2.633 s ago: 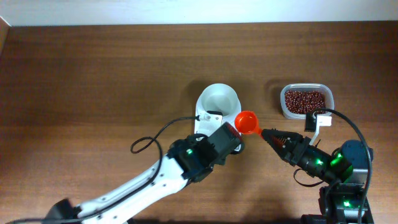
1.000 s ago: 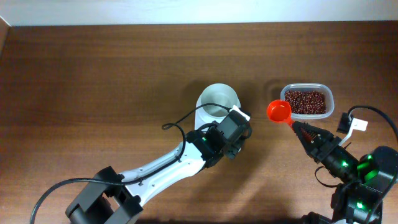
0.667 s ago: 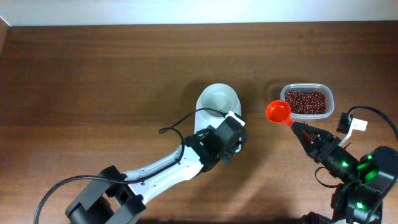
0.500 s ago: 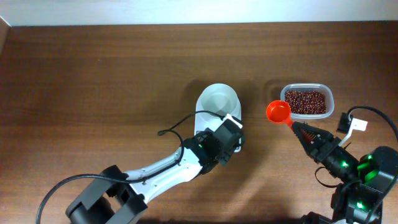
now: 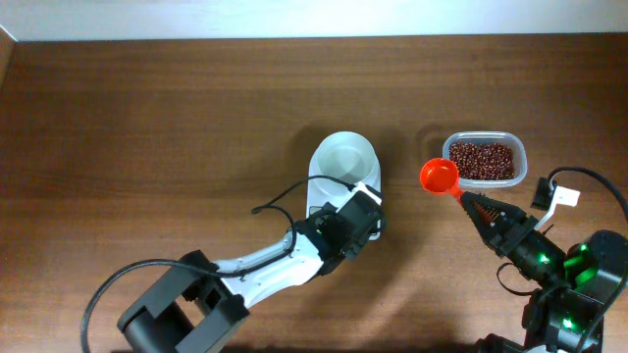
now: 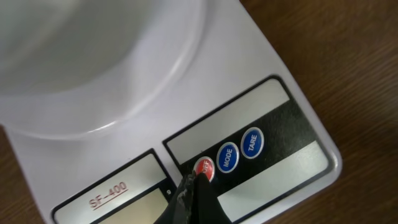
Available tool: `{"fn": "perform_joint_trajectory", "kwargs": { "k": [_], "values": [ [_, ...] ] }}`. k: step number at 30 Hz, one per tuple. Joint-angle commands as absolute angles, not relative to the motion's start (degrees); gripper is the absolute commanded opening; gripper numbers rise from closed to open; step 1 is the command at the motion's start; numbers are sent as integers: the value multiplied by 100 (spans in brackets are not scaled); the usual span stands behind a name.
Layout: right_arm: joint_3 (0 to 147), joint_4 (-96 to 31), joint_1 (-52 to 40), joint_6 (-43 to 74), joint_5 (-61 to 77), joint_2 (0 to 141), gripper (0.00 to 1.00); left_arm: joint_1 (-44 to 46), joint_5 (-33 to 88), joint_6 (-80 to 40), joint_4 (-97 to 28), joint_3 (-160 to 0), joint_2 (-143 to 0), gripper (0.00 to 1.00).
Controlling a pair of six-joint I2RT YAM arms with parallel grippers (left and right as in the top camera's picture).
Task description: Scoop and weigh 50g on scale
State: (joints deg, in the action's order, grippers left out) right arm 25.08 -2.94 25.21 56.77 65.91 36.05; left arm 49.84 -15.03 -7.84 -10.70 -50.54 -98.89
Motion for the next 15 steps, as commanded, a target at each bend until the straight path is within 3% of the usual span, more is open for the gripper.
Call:
{"fn": "perform_joint_trajectory", "kwargs": {
  "k": [1,15],
  "values": [
    [2582,-276,2563,5594,6641,3610,4,4971,-1317,-226,-989,-4984,-10040,0],
    [2582,-276,2563,5594,6641,3610,4,4969,-1330,-34,-729,-4984,-10040,0]
  ]
}}
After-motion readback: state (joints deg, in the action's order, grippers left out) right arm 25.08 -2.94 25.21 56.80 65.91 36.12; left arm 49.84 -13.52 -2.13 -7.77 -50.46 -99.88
